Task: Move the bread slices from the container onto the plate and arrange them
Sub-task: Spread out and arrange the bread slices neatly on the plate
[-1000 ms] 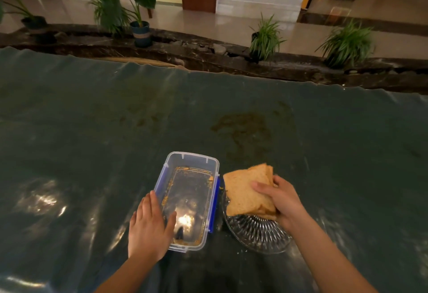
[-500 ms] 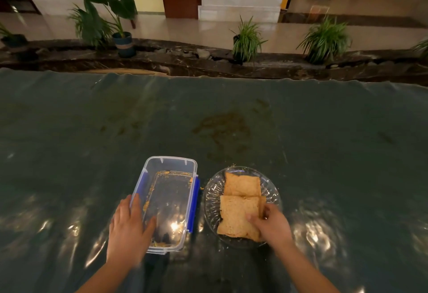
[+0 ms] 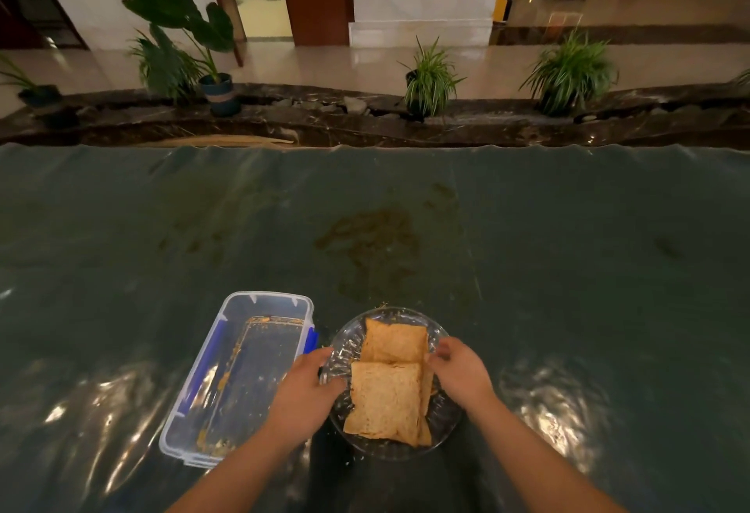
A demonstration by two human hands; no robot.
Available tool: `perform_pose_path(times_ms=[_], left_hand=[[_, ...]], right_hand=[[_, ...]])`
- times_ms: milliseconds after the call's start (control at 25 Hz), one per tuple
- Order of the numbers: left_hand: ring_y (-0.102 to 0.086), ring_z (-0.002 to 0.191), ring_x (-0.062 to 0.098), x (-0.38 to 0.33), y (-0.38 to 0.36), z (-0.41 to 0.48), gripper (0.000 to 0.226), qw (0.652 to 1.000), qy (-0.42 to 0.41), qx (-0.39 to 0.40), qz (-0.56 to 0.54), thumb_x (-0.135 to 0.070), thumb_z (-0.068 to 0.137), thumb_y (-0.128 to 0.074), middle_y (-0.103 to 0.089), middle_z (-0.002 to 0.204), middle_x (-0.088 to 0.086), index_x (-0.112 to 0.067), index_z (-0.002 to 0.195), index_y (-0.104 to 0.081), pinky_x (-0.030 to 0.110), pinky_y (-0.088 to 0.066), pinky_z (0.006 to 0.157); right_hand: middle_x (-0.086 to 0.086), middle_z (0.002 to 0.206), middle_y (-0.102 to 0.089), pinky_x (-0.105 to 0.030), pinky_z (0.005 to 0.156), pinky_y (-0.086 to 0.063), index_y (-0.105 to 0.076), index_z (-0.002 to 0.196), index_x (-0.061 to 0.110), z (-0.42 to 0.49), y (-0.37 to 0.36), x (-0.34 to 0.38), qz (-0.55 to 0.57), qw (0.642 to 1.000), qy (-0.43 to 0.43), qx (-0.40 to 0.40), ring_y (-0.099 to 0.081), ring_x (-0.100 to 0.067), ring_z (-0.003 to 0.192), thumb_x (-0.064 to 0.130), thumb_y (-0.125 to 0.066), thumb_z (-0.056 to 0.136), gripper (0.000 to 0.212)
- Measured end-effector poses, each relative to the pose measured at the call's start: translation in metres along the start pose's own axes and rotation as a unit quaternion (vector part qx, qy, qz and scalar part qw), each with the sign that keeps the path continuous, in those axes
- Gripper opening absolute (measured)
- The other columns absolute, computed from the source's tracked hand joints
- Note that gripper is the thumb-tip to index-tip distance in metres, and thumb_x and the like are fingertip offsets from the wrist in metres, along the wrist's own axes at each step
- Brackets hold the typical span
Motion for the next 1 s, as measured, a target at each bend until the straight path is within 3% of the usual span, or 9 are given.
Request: perform_pose_path(times_ms=[120, 280, 360, 480, 560, 720, 840, 1000], left_hand=[[-0.054, 0.104, 0.003, 0.011, -0.010, 0.019, 0.028, 0.996, 0.035, 0.079, -0.039, -0.025, 0.093, -0.058, -0.058, 0.106, -0.023, -0.050, 0.099, -0.050, 0.033, -0.041, 0.097], [-0.052, 0.121, 0.010, 0.027, -0.035, 0.040, 0.035, 0.978, 0.062, 0.173, -0.100, -0.033, 0.093, -0.057, -0.060, 0.128, -0.014, -0.042, 0.126, -0.052, 0.042, -0.037, 0.108], [-0.055, 0.119, 0.011, 0.033, -0.047, 0.048, 0.032, 0.969, 0.078, 0.193, -0.133, -0.035, 0.090, -0.058, -0.064, 0.124, -0.014, -0.043, 0.121, -0.057, 0.043, -0.039, 0.107], [-0.061, 0.109, 0.009, 0.042, -0.055, 0.057, 0.023, 0.958, 0.113, 0.191, -0.183, -0.042, 0.081, -0.064, -0.071, 0.109, -0.015, -0.042, 0.104, -0.066, 0.036, -0.046, 0.094], [-0.063, 0.104, 0.008, 0.045, -0.059, 0.062, 0.022, 0.956, 0.121, 0.183, -0.196, -0.044, 0.081, -0.065, -0.072, 0.106, -0.015, -0.039, 0.102, -0.067, 0.032, -0.048, 0.086], [-0.069, 0.091, 0.006, 0.046, -0.061, 0.068, 0.020, 0.955, 0.124, 0.156, -0.219, -0.026, 0.088, -0.062, -0.074, 0.103, -0.010, -0.032, 0.107, -0.066, 0.026, -0.050, 0.072], [-0.070, 0.091, 0.005, 0.043, -0.063, 0.070, 0.025, 0.956, 0.114, 0.154, -0.224, -0.015, 0.090, -0.058, -0.075, 0.101, -0.009, -0.027, 0.110, -0.066, 0.027, -0.052, 0.074], [-0.066, 0.102, 0.018, 0.054, -0.060, 0.069, 0.030, 0.963, 0.129, 0.119, -0.205, -0.014, 0.090, -0.062, -0.069, 0.111, -0.001, -0.025, 0.117, -0.059, 0.046, -0.055, 0.091]], right_hand=[[-0.003, 0.101, -0.069, -0.032, 0.071, -0.046, -0.062, 0.108, 0.015, 0.009, -0.014, 0.007, -0.025, 0.999, -0.004, 0.029, -0.063, -0.019, 0.090, 0.028, -0.056, 0.092, 0.022], [0.001, 0.101, -0.067, -0.032, 0.080, -0.048, -0.065, 0.111, 0.017, 0.015, -0.022, 0.010, 0.022, 0.999, -0.020, 0.022, -0.062, -0.018, 0.095, 0.023, -0.056, 0.092, 0.021], [0.004, 0.095, -0.065, -0.036, 0.086, -0.050, -0.066, 0.108, 0.016, 0.015, -0.024, 0.014, 0.046, 0.998, -0.020, 0.023, -0.061, -0.016, 0.093, 0.021, -0.056, 0.093, 0.019], [0.007, 0.093, -0.065, -0.038, 0.090, -0.050, -0.065, 0.106, 0.020, 0.015, -0.026, 0.014, 0.076, 0.997, -0.019, 0.024, -0.062, -0.015, 0.095, 0.021, -0.056, 0.094, 0.016], [0.008, 0.096, -0.066, -0.035, 0.087, -0.049, -0.064, 0.106, 0.023, 0.015, -0.026, 0.008, 0.072, 0.997, -0.022, 0.026, -0.062, -0.015, 0.096, 0.025, -0.056, 0.094, 0.014], [0.007, 0.106, -0.066, -0.027, 0.083, -0.044, -0.064, 0.116, 0.021, 0.015, -0.026, 0.007, 0.048, 0.999, 0.000, 0.024, -0.060, -0.012, 0.100, 0.029, -0.055, 0.095, 0.024], [0.009, 0.105, -0.066, -0.025, 0.081, -0.044, -0.064, 0.117, 0.022, 0.016, -0.023, 0.009, 0.077, 0.997, -0.002, 0.019, -0.060, -0.008, 0.098, 0.028, -0.055, 0.095, 0.025], [0.007, 0.098, -0.070, -0.031, 0.080, -0.051, -0.067, 0.105, 0.024, 0.009, -0.017, -0.004, 0.015, 1.000, -0.017, 0.007, -0.063, -0.009, 0.089, 0.037, -0.058, 0.091, 0.021]])
Point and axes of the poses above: each hand's wrist, its own z-axis towards the middle knuckle, its own y-axis out of the back of the hand, x = y × z, the point moved 9 cm from there along z, towards the middle knuckle
